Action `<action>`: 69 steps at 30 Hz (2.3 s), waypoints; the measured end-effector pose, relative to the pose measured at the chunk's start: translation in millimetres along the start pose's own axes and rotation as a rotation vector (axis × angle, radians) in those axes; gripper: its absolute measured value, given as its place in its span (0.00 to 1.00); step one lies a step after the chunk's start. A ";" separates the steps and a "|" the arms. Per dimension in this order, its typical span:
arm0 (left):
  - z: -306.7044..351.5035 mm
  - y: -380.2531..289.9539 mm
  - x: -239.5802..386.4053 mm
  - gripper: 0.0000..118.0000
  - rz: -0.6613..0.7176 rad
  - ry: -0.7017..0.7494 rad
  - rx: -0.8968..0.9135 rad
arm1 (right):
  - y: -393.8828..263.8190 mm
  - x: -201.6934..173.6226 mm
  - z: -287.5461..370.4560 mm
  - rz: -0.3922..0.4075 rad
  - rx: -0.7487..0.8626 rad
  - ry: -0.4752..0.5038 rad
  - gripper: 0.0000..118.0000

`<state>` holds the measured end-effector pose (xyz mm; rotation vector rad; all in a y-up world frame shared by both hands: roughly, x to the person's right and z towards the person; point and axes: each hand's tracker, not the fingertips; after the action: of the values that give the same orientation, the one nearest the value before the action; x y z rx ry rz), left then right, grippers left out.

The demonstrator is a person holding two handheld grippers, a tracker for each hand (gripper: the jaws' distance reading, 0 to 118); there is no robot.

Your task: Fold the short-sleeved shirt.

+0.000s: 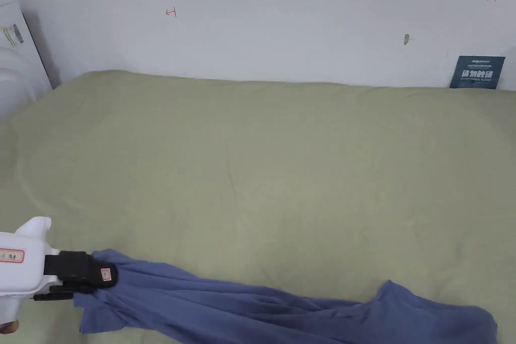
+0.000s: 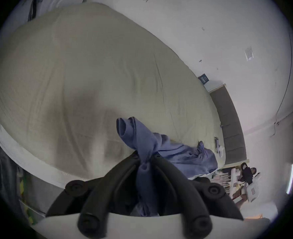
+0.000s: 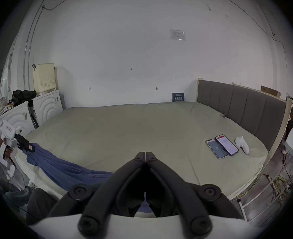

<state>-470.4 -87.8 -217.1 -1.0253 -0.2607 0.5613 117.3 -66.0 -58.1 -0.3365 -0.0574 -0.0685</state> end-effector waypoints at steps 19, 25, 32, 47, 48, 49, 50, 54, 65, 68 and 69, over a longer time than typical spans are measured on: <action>-156.8 -59.1 226.1 0.08 -0.417 -0.020 -0.268 | -10.0 23.2 6.5 -0.024 -0.024 -0.010 0.00; -233.3 -86.3 250.5 0.62 -0.434 -0.045 -0.333 | -15.1 28.7 7.6 -0.035 -0.033 -0.029 0.00; -199.4 -69.0 229.8 0.95 -0.293 -0.177 -0.268 | -18.5 29.3 6.6 -0.031 -0.060 -0.025 0.00; -245.4 -88.3 163.6 0.00 -0.111 -0.257 -0.376 | -19.5 13.6 -1.0 0.005 -0.090 0.013 0.00; -256.9 -93.1 166.7 0.00 -0.120 -0.244 -0.381 | -20.3 13.6 -1.6 0.008 -0.096 0.010 0.00; -270.4 -99.7 168.4 0.00 -0.130 -0.233 -0.388 | -21.2 13.4 -1.7 0.010 -0.100 0.010 0.00; -281.1 -105.8 167.5 0.00 -0.134 -0.227 -0.394 | -22.1 13.0 -1.7 0.010 -0.106 0.006 0.00; -281.0 -107.4 159.3 0.00 -0.052 -0.294 -0.384 | -25.2 11.9 -3.2 0.017 -0.127 0.003 0.00; -135.9 -49.4 114.3 0.00 -0.121 -0.198 -0.173 | -22.3 -7.0 -16.2 0.035 -0.130 0.058 0.00; -128.8 -42.8 89.3 0.00 -0.135 -0.067 -0.167 | -23.2 -12.3 -17.0 0.031 -0.126 0.088 0.00; -130.7 -43.1 83.7 0.00 -0.125 -0.067 -0.178 | -23.3 -13.9 -16.8 0.029 -0.126 0.089 0.00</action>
<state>-327.5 -154.1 -250.3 -1.1548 -0.4374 0.4650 102.4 -92.8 -67.3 -0.4597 0.0401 -0.0588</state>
